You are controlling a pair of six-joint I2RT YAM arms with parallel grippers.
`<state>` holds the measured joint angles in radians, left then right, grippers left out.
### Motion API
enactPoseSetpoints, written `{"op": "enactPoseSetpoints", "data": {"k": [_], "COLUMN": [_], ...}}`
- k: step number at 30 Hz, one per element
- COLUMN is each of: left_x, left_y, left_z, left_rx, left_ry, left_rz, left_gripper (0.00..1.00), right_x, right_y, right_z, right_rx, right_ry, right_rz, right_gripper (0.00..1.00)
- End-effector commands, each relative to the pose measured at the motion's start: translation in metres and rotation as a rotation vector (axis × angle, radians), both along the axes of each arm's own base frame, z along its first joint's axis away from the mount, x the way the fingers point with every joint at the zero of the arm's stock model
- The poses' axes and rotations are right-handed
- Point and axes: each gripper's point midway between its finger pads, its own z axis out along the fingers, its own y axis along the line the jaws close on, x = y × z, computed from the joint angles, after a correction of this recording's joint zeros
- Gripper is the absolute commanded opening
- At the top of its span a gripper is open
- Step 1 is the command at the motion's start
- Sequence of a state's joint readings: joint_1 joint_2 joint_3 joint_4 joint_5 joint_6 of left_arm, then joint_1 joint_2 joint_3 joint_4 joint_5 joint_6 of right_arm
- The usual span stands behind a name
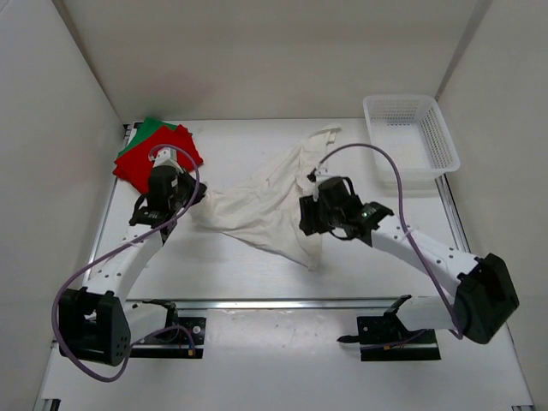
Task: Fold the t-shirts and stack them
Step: Flatten out the tshirt
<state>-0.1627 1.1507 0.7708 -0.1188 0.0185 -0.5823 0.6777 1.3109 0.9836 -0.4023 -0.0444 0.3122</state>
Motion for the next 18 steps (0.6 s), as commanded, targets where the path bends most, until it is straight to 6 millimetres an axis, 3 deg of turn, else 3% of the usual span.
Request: {"op": "enactPoseSetpoints", "data": {"k": [1,4,6,11,14,15,18], "left_x": [-0.005,-0.01,-0.013,-0.018,-0.021,-0.023,-0.022], "left_y": [-0.005,-0.008,-0.009,-0.011,-0.011,-0.011,-0.012], "left_z": [0.012,0.008,0.006,-0.003,-0.004,-0.007,-0.001], "left_rx": [-0.031,-0.033,-0.034,-0.031,-0.032,-0.029,-0.027], "left_ry": [-0.054,-0.053,-0.053,-0.039,-0.042,-0.03,-0.045], "left_rz": [-0.015,-0.022,-0.022,-0.022,-0.018,-0.02,-0.024], "left_gripper": [0.0,0.0,0.0,0.0,0.0,0.0,0.0], "right_x": [-0.01,-0.039,-0.049,-0.055,-0.047,-0.043,-0.034], "right_y": [-0.027,-0.031,-0.028,-0.02,-0.023,-0.022,-0.025], "right_z": [-0.015,-0.056,-0.067,-0.082,-0.089,-0.089,-0.095], "right_rx": [-0.063,-0.109,-0.14,-0.209,-0.238,-0.231,-0.253], "right_ry": [-0.078,-0.001,0.013,0.023,0.011,0.015,0.038], "right_rz": [-0.17,-0.144,-0.123,-0.081,-0.099,-0.107,-0.129], "right_gripper": [0.51,0.54,0.55,0.59,0.57,0.55,0.32]}}
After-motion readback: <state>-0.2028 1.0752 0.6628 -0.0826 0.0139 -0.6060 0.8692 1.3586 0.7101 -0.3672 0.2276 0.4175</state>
